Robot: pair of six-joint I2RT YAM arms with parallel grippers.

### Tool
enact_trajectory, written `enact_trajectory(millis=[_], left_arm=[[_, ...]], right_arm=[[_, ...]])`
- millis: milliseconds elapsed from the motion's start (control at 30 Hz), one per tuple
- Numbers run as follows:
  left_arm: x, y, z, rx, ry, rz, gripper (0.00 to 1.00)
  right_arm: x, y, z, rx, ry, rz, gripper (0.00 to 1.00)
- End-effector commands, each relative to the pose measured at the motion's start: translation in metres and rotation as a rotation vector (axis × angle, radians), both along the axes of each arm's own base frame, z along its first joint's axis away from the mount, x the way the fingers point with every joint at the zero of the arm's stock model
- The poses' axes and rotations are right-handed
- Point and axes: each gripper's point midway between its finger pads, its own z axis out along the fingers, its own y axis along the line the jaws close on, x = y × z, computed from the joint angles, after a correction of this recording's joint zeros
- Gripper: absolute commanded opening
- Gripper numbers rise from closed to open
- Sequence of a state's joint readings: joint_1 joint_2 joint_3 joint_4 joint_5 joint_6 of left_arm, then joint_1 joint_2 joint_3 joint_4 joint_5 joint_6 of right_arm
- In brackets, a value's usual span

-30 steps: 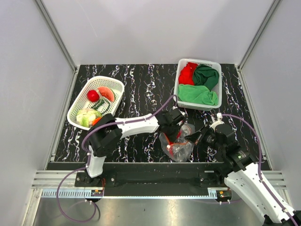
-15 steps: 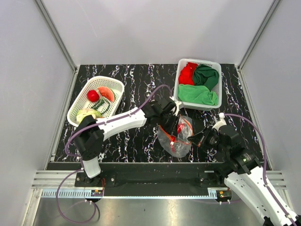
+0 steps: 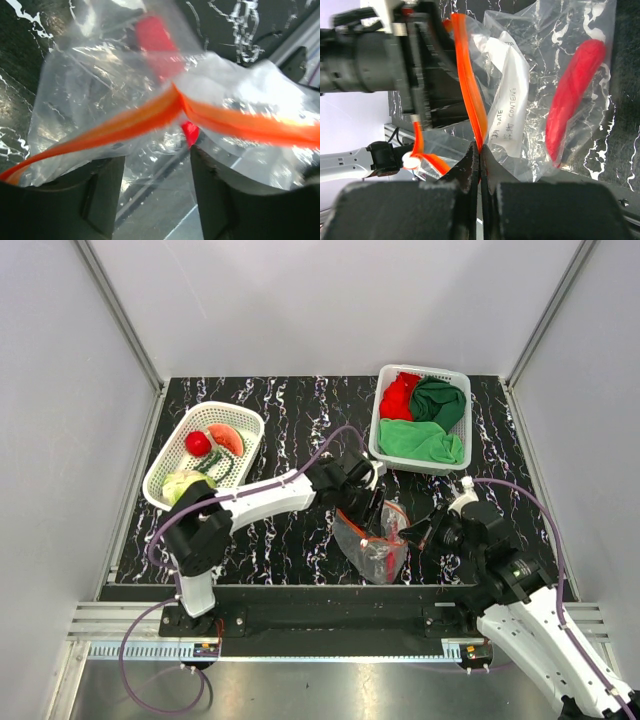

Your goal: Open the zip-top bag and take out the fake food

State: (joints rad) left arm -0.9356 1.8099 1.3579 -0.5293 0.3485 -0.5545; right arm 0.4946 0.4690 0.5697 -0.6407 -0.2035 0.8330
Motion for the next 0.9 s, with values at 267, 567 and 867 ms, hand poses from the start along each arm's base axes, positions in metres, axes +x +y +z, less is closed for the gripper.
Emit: enact_trajectory(millis=[267,567,867], left_arm=[[0.01,-0.039,-0.014,-0.116,-0.016,0.026,0.32],[0.027,-0.015,0.002,-0.055,-0.114,0.182,0.25],[0.044,0.062,0.08,0.086,-0.343,0.319,0.45]], right_arm=[[0.0,0.004,0.017,0.031,-0.029,0.015,0.0],[0.006,0.023,0.037,0.099,-0.072,0.093,0.0],[0.026,0.074,0.094,0.359,-0.199,0.274,0.0]])
